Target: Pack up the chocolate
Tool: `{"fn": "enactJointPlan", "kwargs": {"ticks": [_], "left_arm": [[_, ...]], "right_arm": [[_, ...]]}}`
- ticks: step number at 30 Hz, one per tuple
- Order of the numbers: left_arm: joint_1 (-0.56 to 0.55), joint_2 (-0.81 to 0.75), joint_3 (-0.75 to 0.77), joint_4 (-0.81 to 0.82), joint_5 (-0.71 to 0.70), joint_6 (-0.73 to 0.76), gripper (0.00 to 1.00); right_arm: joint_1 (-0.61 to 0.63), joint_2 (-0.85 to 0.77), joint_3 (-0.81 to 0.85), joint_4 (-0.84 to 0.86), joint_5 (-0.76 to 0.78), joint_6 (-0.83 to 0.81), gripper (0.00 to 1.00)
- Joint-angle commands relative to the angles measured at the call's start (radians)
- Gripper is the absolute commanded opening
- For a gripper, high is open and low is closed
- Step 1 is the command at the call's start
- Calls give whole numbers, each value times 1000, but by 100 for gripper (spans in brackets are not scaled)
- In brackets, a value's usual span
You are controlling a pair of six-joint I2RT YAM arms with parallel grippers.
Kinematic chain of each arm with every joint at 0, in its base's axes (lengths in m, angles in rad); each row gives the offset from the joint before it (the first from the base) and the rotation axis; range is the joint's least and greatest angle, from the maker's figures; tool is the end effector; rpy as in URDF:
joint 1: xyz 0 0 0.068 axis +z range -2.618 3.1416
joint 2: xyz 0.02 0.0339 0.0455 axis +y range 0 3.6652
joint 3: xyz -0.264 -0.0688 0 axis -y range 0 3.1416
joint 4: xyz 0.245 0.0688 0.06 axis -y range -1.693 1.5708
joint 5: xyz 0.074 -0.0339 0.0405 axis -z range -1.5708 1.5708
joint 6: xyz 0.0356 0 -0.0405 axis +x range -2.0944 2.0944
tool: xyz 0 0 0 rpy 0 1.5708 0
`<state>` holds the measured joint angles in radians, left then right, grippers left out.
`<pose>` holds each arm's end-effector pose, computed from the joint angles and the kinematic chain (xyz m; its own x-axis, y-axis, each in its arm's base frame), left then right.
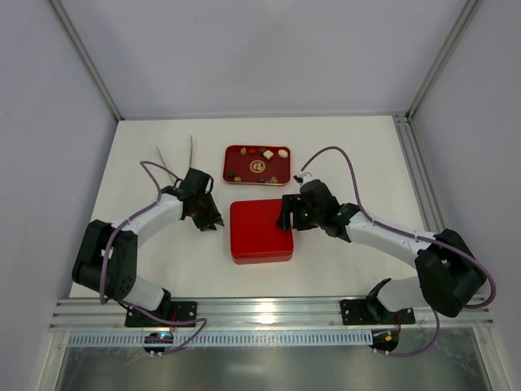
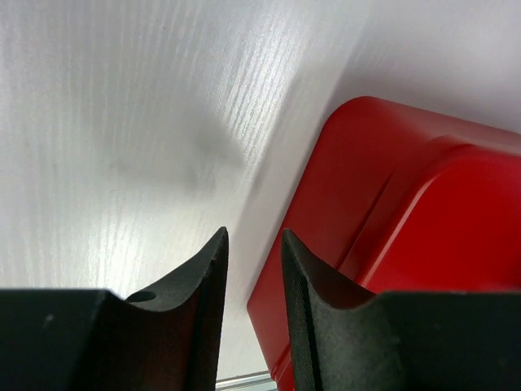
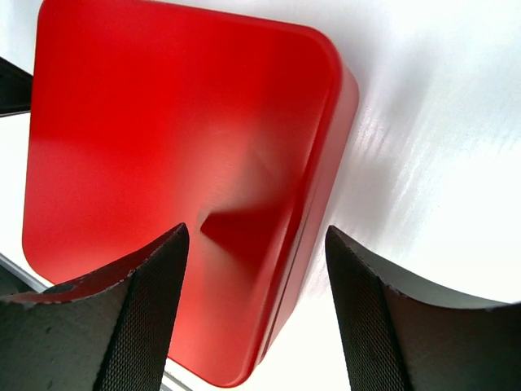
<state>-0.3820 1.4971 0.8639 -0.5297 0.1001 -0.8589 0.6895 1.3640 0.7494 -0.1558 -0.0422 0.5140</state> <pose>0.2557 -0.1066 0.1797 -0.8651 -0.4643 -0.1897 -0.3786 0.8526 -0.3603 0.2145 0.1788 0.2033 -0.7919 -0.0162 -0.6105 -0.3096 0.8723 0.3784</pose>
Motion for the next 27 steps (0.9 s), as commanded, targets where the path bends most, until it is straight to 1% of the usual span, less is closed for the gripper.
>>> {"fn": "enactJointPlan", "kwargs": {"ticks": [1,5,7,8,10,11,17,20,27], "left_arm": [[28,-57,11,-21,-8,24,32],[40,-96,7,-39,-8,35,37],[40,-116,6,-49,3,41,43],[40,-142,1,-50,10,43,49],[40,-170,-8,-50,24,43,55],[40,-182,-17,-50,29,43,60],[32,-212,-52,-30,111,58,75],[8,-209,-65,2,133,60,81],[-44,-189,-69,37,147,47,83]], "right_arm": [[-27,-55,-7,27,-34,15,70],[-53,-80,-22,29,-70,24,71],[-64,-91,-27,30,-97,30,71],[-67,-94,-36,36,-108,40,71],[-79,-111,-50,48,-149,52,73],[-84,-115,-64,59,-165,60,74],[-105,-140,-126,100,-261,107,80],[-111,-158,-163,124,-292,135,84],[-127,-180,-237,182,-337,188,87]]}}
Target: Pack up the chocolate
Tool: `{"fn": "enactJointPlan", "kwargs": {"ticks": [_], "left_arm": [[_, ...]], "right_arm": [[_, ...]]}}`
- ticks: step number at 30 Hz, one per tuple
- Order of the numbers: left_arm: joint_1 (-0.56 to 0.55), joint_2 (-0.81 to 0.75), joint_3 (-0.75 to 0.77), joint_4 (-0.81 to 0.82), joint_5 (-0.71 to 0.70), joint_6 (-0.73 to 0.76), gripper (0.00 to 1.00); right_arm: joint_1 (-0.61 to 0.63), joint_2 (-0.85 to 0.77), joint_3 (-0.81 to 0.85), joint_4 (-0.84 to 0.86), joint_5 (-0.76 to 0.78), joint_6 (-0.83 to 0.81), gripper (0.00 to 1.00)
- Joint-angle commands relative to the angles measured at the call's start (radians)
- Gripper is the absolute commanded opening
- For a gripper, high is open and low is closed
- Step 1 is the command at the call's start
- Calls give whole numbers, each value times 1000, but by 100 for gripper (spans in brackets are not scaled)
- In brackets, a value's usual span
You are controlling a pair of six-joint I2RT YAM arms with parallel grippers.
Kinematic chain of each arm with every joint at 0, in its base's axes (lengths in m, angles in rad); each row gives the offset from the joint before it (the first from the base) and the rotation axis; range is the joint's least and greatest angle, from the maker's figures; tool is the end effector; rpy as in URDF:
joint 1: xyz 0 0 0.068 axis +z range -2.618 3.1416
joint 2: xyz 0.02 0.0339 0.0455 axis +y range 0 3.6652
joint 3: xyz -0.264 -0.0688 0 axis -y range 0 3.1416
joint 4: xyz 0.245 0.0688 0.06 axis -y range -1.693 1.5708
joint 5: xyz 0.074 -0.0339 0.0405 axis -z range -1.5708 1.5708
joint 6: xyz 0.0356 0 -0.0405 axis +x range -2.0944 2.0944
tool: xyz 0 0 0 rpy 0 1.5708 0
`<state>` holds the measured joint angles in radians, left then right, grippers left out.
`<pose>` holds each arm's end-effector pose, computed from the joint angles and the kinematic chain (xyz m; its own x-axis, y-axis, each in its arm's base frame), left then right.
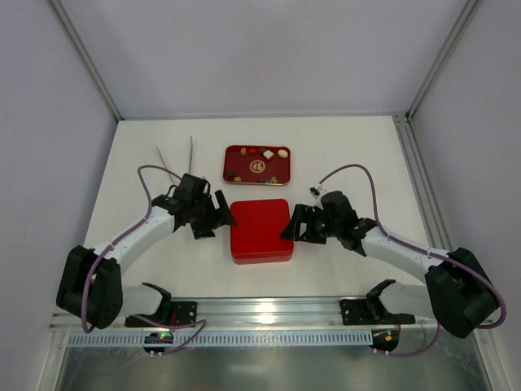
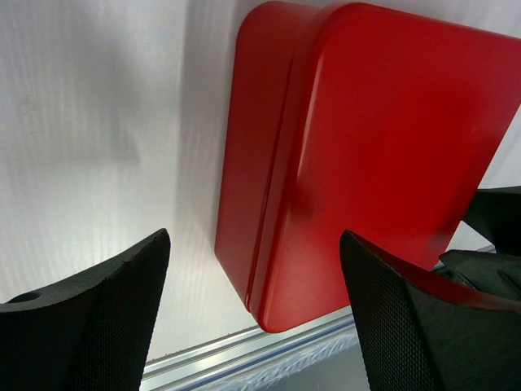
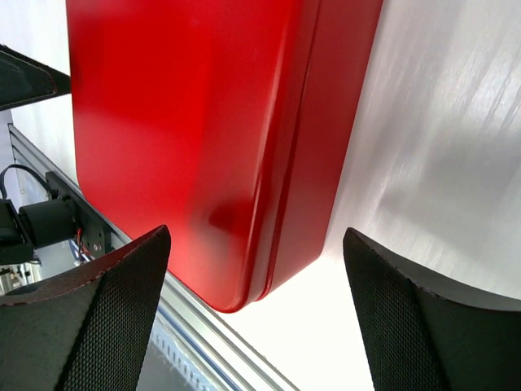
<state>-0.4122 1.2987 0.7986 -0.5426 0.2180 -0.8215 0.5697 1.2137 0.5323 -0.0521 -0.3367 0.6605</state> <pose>0.2238 -0.1063 0.2090 -0.8985 -0.3873 -0.2064 -0.2450 0.8329 -0.4962 0.1922 0.1371 0.1811 -0.8843 0.1212 -0.4509 -0.2194 0.7446 0.6304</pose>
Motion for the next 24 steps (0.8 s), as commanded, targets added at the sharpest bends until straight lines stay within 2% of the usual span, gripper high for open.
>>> {"fn": "enactJointPlan", "kwargs": {"ticks": [1,20,24], "left_arm": [[-19,11,-4,52,27,9,83],[-122,57,-68,72,-6,-68,74],[-138,60,-82,72,-15,-87,71]], "right_arm": [[-4,-29,-26,83,-44,44,87],[-7,1,-114,181,-48,152,87],[-7,4,-127,196,-47,172,84]]}}
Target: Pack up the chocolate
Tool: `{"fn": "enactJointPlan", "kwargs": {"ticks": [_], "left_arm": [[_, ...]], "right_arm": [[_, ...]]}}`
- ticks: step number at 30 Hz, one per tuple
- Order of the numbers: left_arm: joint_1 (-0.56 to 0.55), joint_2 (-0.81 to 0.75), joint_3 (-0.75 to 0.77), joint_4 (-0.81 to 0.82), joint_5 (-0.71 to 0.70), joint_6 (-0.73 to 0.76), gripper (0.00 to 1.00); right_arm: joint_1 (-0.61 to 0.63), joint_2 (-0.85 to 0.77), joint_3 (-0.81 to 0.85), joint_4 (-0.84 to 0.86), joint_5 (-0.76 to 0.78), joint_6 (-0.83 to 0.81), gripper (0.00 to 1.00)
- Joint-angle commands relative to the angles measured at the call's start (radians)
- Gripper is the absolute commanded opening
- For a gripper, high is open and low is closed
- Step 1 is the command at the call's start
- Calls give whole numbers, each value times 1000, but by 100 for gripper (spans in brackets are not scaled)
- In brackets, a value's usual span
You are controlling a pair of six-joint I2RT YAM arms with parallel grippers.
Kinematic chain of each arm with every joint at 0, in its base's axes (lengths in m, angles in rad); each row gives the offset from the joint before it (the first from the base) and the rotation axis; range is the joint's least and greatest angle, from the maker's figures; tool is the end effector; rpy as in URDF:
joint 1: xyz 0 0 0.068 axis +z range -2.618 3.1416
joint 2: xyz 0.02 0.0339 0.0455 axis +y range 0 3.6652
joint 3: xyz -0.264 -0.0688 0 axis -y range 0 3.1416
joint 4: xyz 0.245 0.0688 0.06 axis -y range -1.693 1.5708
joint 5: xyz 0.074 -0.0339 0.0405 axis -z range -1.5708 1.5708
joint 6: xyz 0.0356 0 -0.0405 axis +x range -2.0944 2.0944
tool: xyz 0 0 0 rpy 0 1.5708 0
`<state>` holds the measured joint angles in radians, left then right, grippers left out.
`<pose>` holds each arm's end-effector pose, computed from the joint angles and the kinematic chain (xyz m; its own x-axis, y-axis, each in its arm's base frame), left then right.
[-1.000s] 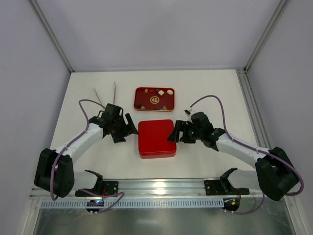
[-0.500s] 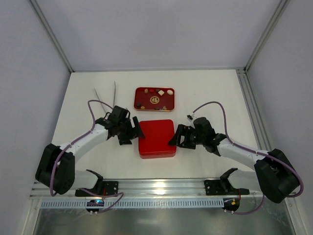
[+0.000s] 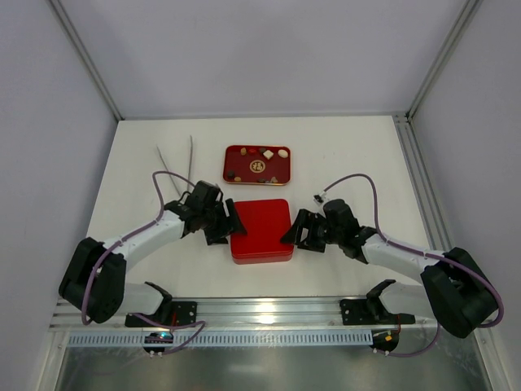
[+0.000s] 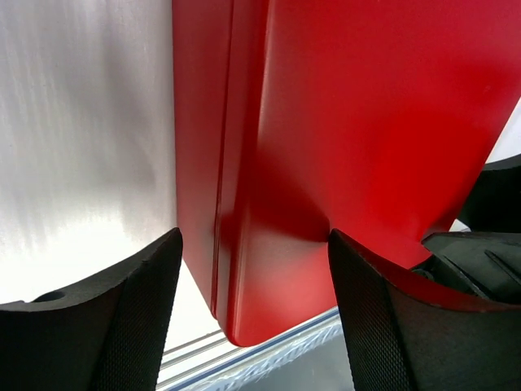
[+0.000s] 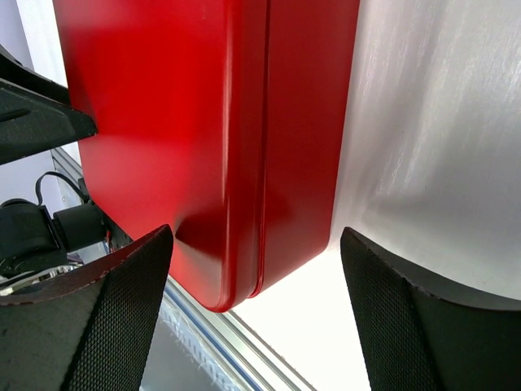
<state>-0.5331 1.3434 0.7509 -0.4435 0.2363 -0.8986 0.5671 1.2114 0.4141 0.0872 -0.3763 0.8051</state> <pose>0.2133 -0.1355 0.1902 -0.9284 -0.3354 -0.1598 -0.2081 0.8258 -0.5242 0.1806 0.1305 0.1574 -0.9107 0.2149 -0.3528 -0.1127 0.6924 0.7127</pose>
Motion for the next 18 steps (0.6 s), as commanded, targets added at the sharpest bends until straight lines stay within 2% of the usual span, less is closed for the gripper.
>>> {"fn": "enactJointPlan", "kwargs": {"ticks": [1,7,14,18], "left_arm": [[-21,16,-41,-26,-37,-13,70],[-50,23,-67,-23,-55,-43,66],[-77,25,-76,-11,-69,-74,56],[-88,39,-67,-11,-72,-77,50]], "right_arm": [[-3,8,-12,60,-7,29,84],[-1,22,-35,95,-18,52,83],[20,28,-46,121,-3,74,73],[31,28,-52,123,8,82,64]]}}
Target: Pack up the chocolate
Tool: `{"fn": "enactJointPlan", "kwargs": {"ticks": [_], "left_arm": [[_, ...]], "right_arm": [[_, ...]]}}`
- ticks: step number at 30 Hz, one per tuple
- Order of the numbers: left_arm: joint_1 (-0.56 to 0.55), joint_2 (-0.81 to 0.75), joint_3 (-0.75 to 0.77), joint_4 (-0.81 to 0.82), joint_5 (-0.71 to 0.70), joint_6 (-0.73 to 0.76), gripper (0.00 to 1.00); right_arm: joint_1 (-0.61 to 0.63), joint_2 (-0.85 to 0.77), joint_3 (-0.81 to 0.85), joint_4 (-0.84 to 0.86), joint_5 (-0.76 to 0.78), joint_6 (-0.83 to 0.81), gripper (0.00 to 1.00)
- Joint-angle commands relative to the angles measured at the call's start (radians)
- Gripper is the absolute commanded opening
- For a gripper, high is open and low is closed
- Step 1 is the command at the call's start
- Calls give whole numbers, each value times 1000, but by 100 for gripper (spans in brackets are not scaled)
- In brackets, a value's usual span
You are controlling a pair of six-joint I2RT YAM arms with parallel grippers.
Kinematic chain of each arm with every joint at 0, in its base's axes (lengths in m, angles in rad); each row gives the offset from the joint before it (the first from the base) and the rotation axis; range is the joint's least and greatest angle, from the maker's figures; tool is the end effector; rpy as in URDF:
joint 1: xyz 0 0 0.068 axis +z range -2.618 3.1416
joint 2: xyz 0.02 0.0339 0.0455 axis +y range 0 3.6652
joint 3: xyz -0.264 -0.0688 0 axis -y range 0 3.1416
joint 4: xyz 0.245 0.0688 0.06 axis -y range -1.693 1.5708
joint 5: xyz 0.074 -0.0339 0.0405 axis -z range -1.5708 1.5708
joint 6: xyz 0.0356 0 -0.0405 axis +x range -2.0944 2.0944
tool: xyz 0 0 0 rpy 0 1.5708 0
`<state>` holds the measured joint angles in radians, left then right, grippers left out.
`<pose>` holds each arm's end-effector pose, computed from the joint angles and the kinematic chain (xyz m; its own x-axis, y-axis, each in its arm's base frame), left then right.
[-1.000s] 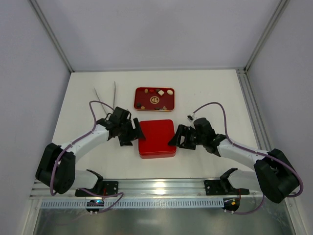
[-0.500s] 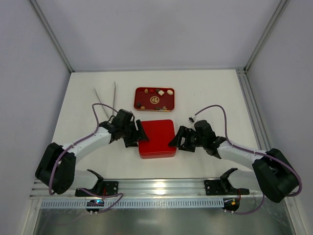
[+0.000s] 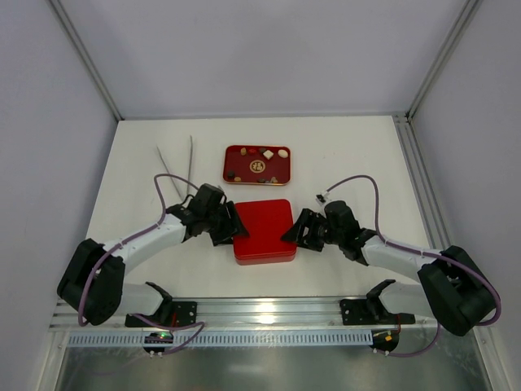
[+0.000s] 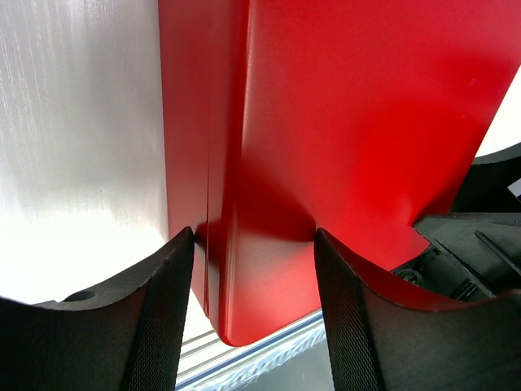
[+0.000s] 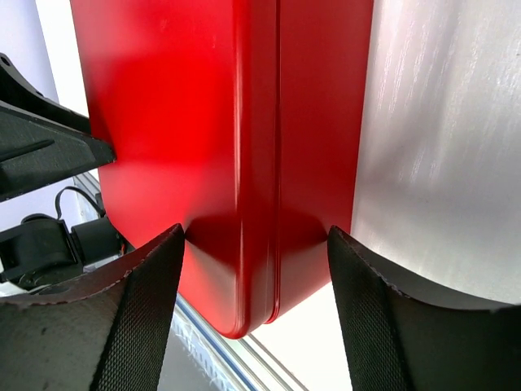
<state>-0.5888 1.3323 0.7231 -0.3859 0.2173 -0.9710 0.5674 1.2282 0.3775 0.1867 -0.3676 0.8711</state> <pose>0.2054 -0.1464 0.1878 -0.9220 -0.3535 -0.1580 -0.2146 0.8061 -0.5515 0.1807 0.1303 0.1515 -0.9010 0.2724 -0.3377 -0.0791 0.6622 0.7451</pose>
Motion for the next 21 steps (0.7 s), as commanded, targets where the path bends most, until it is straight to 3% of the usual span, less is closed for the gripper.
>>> {"fn": "enactJointPlan", "kwargs": {"ticks": [1,11,19,21], "left_arm": [[-37,51,-40,-68,-55,-8,49],[-62,94,-34,-56,-59,-12,35],[-62,183,65,-91,-67,54,30],[-60,203,79,-91,-64,63,30]], "right_arm": [[32,11,-20,23,5,16,63],[66,22,-23,23,33,23,41],[77,-27,-29,-23,62,16,32],[78,-35,-26,-42,64,6,34]]}}
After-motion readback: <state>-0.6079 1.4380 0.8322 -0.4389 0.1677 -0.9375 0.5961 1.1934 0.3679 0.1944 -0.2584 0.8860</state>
